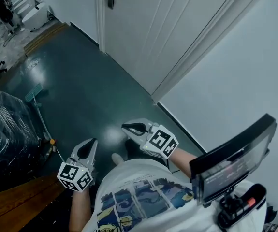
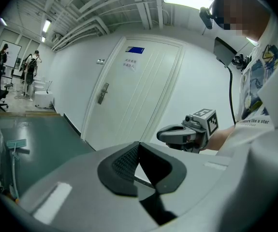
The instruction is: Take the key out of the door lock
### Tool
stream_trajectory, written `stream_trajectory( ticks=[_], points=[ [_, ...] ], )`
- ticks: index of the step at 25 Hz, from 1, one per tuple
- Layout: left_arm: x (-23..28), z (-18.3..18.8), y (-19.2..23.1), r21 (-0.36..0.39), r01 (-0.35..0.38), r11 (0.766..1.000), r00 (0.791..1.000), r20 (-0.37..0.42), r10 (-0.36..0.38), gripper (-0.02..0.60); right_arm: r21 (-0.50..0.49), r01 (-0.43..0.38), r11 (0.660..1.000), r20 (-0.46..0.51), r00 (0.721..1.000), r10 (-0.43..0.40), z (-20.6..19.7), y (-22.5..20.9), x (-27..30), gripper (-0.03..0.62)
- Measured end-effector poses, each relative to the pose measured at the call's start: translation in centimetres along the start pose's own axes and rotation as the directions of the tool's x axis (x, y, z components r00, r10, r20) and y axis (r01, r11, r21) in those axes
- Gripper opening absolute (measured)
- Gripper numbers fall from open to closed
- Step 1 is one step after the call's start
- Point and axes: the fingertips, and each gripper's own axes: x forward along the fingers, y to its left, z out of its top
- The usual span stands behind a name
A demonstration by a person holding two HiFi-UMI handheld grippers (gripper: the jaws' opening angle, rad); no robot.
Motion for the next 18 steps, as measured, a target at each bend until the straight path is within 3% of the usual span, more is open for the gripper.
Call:
stream_trajectory(
  ticks=[8, 18],
  points=[
    [2.2, 1.3, 2.8, -0.009, -0.016, 1.0, 1.0, -0.003, 0.016, 0.005, 0.016, -0.011, 1.0, -0.01, 1.0, 0.011, 0.7, -2.9, 2.1, 0.011],
    [8.9, 8.7, 9.8, 0.041, -0.048, 0.998, 0.999, -0.014, 0.049, 0.005, 0.026, -0.012, 1.0, 0.045, 0.999, 0.011, 6.0, -13.5, 7.0, 0.011]
  ],
)
